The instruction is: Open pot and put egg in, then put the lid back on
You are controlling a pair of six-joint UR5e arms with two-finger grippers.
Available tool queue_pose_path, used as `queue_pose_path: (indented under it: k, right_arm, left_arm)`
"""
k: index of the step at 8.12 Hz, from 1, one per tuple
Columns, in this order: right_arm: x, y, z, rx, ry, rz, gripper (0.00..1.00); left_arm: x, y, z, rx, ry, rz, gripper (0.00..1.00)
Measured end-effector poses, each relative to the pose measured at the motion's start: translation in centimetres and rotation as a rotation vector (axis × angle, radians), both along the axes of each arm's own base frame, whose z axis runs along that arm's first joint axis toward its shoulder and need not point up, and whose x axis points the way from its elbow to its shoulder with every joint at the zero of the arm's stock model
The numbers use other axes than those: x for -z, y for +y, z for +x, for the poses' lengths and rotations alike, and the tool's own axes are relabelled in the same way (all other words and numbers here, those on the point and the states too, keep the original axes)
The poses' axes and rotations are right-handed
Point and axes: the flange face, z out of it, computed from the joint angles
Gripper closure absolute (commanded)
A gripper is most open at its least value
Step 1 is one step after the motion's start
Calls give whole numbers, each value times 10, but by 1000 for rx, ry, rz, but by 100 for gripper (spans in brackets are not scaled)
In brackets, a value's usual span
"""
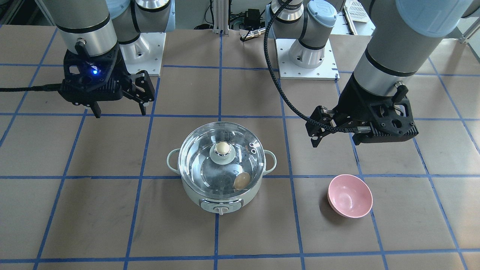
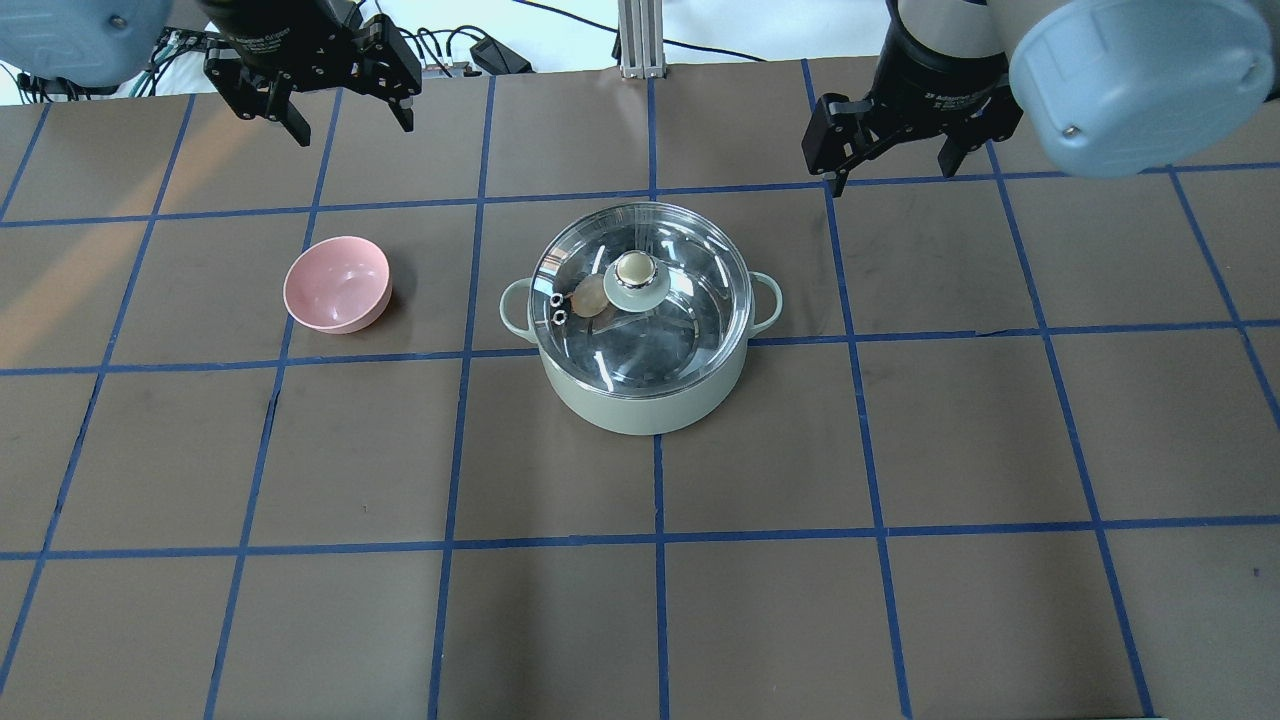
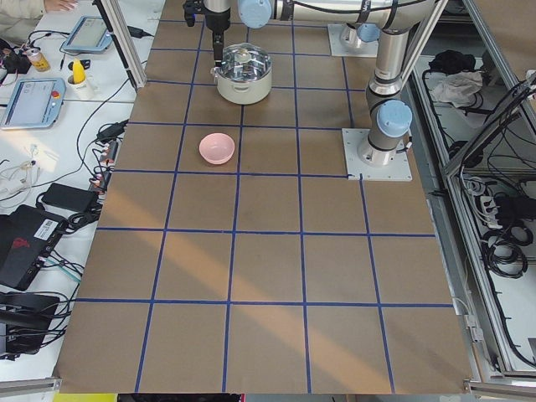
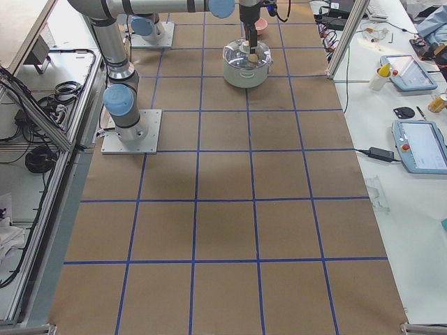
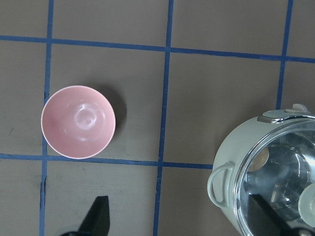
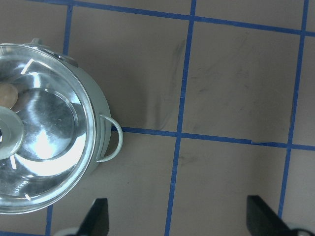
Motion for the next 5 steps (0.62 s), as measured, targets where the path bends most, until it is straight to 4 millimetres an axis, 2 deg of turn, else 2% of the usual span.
queue_pose_path:
  k: [5]
  right_arm:
    - [1, -1, 0, 3, -2, 2, 0]
  left_arm:
    - [1, 5, 0, 0, -3, 29, 0]
